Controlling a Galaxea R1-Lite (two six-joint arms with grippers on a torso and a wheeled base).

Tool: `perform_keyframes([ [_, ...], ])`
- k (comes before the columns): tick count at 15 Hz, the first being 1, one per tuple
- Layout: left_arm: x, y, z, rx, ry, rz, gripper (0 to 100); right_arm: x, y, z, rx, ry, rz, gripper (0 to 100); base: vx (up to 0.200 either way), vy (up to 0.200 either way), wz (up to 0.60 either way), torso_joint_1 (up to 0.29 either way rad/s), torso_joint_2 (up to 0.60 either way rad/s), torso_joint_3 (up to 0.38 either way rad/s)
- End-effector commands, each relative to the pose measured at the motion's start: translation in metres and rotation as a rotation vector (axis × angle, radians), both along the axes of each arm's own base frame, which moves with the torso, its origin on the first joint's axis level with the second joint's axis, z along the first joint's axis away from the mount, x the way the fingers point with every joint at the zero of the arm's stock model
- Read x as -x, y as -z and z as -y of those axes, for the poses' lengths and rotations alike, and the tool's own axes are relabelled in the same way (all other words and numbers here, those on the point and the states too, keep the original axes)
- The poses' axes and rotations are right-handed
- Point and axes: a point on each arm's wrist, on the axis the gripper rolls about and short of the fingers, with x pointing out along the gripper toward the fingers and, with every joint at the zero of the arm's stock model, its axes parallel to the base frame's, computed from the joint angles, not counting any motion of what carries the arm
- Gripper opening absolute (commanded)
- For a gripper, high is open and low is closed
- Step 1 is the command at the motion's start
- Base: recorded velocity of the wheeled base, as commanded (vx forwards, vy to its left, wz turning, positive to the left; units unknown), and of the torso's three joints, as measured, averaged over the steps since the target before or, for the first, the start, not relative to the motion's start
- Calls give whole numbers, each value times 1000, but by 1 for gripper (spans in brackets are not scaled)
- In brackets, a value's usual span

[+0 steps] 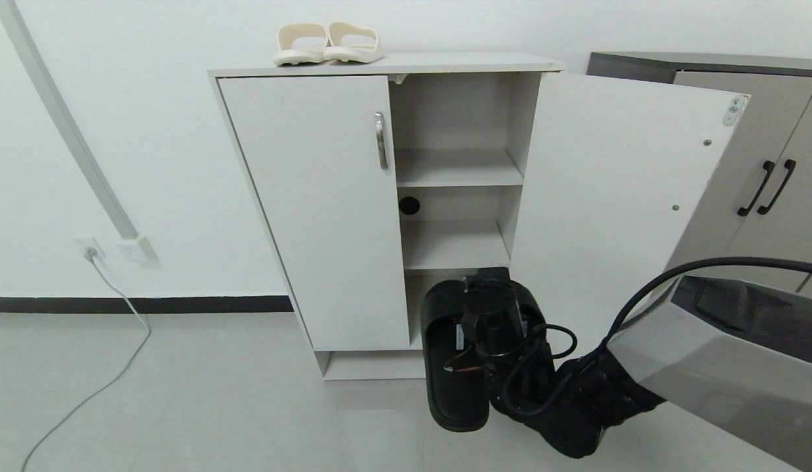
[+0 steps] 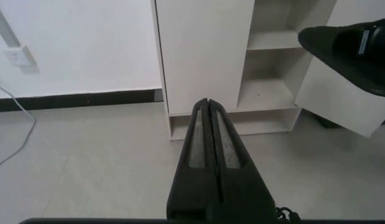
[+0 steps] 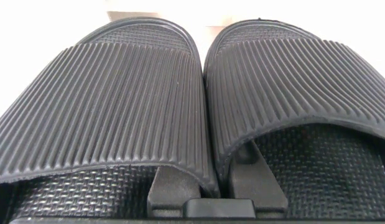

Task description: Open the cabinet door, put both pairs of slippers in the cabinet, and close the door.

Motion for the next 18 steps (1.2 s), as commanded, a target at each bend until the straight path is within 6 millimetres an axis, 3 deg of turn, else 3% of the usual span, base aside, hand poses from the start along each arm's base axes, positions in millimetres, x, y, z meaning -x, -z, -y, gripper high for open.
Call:
perform_keyframes([
  [1,0,0,0,0,-1,-3,0,0,3,0,5,-3,-5,0,0,0,0,0,0,0],
  [11,0,0,0,-1,-1,-3,0,2,10,-7,22,-66,-25,0,0,0,0,0,0,-7],
  [18,0,0,0,-3,-1,-3,0,0,3,-18,26,-82,5,0,0,0,0,2,4,-179],
])
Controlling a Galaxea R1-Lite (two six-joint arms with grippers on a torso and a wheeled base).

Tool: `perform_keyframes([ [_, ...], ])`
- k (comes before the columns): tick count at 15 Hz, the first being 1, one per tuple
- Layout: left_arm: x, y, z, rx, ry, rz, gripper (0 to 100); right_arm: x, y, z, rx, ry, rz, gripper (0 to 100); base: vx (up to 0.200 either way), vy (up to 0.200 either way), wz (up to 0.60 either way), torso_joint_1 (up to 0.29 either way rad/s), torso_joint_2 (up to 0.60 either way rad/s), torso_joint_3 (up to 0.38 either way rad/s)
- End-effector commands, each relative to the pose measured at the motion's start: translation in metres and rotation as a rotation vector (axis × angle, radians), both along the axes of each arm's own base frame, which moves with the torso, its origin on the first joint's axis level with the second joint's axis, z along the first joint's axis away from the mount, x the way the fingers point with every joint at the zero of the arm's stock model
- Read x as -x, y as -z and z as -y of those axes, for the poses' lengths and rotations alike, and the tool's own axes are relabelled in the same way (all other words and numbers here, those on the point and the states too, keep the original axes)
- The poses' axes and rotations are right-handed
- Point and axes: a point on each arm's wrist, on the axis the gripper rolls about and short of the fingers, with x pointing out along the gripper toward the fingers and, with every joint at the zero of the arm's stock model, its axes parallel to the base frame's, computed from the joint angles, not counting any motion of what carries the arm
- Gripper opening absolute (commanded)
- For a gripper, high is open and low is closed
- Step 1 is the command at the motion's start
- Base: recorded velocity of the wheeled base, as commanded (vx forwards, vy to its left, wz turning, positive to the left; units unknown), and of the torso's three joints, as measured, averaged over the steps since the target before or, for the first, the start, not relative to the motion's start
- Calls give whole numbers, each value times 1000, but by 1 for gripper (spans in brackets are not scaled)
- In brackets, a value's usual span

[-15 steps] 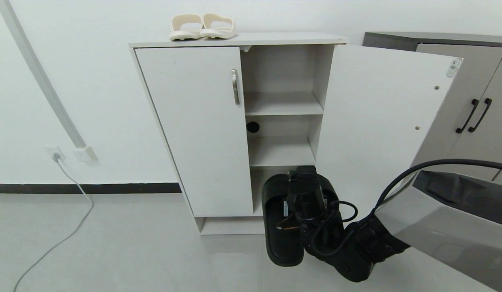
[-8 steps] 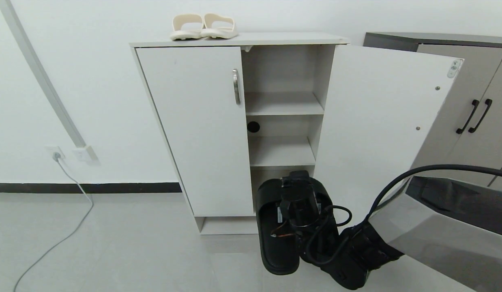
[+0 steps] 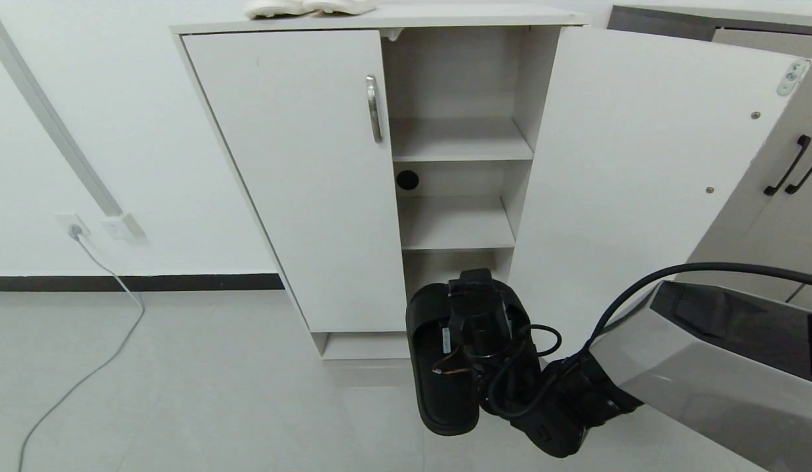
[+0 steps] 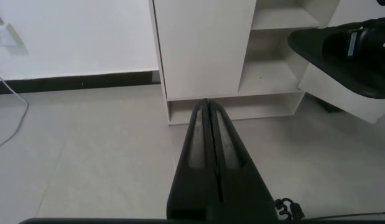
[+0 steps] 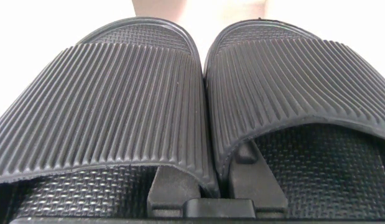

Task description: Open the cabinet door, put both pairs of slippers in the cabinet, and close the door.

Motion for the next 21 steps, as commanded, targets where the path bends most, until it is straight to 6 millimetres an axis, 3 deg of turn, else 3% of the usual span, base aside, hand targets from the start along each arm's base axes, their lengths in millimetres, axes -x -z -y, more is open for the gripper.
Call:
perform_keyframes([
  [1,0,0,0,-1,0,-2,0,0,0,-2,-1,-4,3,0,0,0,0,7,-2,-203],
  [6,0,0,0,-8,1,-1,0,-6,-2,-4,-8,28,23,0,0,0,0,6,2,-200],
  [9,0,0,0,-8,0,-1,0,-4,-21,-3,-26,57,83,0,0,0,0,2,2,-196],
  [13,0,0,0,-7,1,-1,0,-1,-33,1,-24,46,256,0,0,0,0,1,0,-198],
  [21,0,0,0,-7,1,-1,0,0,-40,2,-48,58,327,0,0,0,0,0,0,-14],
])
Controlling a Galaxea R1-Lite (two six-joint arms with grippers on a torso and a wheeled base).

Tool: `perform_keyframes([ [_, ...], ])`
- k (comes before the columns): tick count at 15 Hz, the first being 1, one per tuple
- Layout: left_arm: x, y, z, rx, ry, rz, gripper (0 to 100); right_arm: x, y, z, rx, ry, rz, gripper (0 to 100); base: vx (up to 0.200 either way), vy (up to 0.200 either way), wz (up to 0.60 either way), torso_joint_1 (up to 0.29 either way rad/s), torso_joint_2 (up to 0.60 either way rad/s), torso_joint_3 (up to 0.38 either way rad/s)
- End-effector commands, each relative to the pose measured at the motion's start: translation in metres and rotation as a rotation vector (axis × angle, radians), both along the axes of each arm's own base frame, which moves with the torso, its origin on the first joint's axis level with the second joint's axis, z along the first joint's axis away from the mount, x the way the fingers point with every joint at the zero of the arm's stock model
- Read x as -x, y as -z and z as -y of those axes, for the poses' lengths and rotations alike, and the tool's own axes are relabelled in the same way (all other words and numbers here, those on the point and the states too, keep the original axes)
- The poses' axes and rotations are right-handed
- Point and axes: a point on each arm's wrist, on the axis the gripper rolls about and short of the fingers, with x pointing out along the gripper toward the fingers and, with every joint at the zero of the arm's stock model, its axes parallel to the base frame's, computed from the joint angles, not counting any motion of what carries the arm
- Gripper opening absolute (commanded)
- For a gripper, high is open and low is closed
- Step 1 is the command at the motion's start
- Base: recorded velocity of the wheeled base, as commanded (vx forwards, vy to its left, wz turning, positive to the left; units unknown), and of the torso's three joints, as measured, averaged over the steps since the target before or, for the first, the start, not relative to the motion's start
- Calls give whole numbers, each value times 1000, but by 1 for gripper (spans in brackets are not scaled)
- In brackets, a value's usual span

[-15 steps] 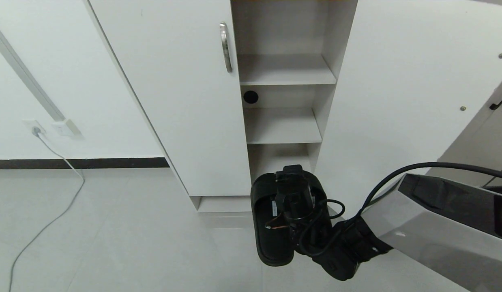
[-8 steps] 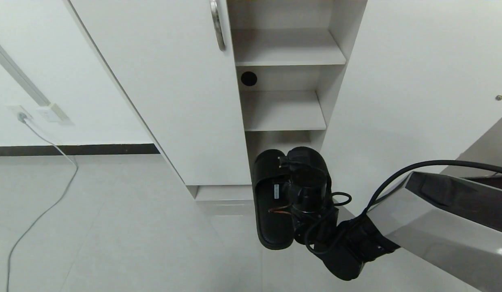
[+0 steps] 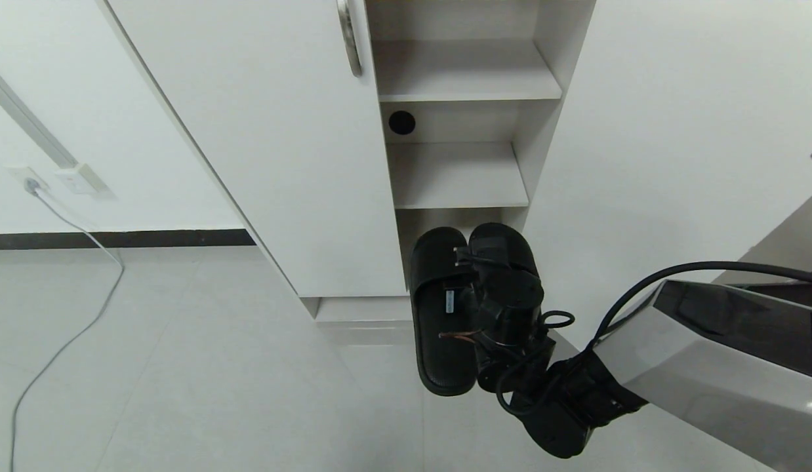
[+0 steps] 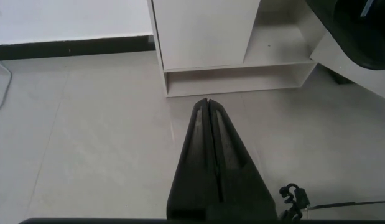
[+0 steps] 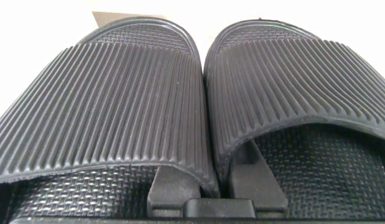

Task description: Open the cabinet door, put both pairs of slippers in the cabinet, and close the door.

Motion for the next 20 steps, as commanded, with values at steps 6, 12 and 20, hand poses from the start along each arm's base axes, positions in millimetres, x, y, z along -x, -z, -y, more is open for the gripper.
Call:
perform_keyframes([
  [6,0,0,0,9,-1,-2,0,0,-1,0,-6,0,7,0,100,0,0,2,2,0],
  [12,0,0,0,9,-1,-2,0,-2,4,-1,5,2,-1,0,200,0,0,4,2,0],
  [20,0,0,0,9,-3,-2,0,-14,5,1,8,14,-3,0,150,0,0,5,3,2],
])
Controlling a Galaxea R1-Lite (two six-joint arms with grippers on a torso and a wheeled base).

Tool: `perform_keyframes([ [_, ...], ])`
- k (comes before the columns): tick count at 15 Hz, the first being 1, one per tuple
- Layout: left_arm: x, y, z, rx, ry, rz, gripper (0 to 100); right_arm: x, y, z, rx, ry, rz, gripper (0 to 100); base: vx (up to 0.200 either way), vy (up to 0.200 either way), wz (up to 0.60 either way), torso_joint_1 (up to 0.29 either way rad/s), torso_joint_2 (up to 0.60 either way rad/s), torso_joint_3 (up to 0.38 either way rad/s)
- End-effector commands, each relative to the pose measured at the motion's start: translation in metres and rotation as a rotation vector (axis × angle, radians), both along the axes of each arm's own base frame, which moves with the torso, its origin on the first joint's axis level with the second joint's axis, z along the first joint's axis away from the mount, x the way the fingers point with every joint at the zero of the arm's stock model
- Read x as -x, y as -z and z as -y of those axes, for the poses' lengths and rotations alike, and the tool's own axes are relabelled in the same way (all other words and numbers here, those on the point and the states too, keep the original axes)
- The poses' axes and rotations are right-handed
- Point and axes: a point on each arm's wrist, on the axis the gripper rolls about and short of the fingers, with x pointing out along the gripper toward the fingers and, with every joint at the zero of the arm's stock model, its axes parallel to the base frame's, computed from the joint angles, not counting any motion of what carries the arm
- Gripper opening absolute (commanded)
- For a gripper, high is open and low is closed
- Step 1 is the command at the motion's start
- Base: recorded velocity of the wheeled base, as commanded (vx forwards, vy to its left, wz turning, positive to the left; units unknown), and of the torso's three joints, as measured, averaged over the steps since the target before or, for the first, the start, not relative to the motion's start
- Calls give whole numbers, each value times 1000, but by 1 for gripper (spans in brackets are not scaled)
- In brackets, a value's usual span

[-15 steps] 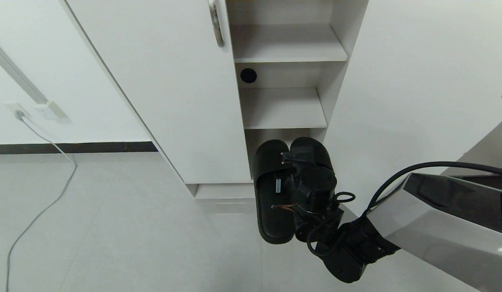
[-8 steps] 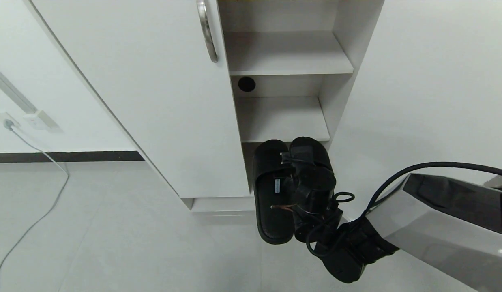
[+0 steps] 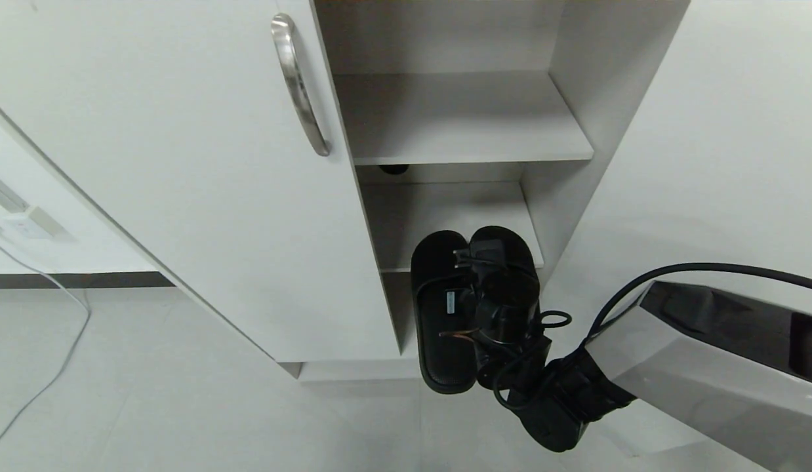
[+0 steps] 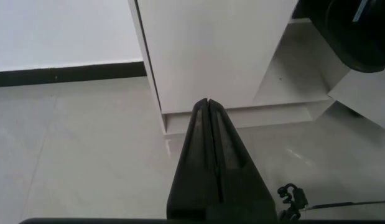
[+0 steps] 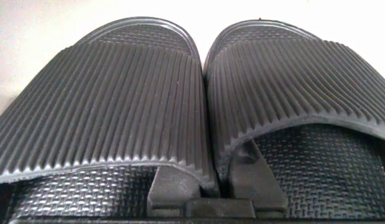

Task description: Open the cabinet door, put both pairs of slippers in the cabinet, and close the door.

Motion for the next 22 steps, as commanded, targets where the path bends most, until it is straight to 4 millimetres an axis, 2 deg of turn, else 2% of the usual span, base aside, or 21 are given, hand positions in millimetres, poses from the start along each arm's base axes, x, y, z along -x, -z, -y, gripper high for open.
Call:
perform_keyframes([
  [1,0,0,0,0,0,-2,0,-7,-3,1,-4,10,2,0,0,0,0,0,0,0],
  [7,0,0,0,0,0,-2,0,-53,5,-1,-2,68,-2,0,0,0,0,0,0,0],
  [15,0,0,0,3,0,-2,0,-100,-35,-8,-12,62,20,0,0,0,0,0,0,0],
  [19,0,0,0,3,-2,-2,0,-119,-40,-7,-13,84,21,0,0,0,0,0,0,0],
  [22,0,0,0,3,-2,-2,0,-123,-37,-3,-6,94,13,0,0,0,0,0,0,0],
])
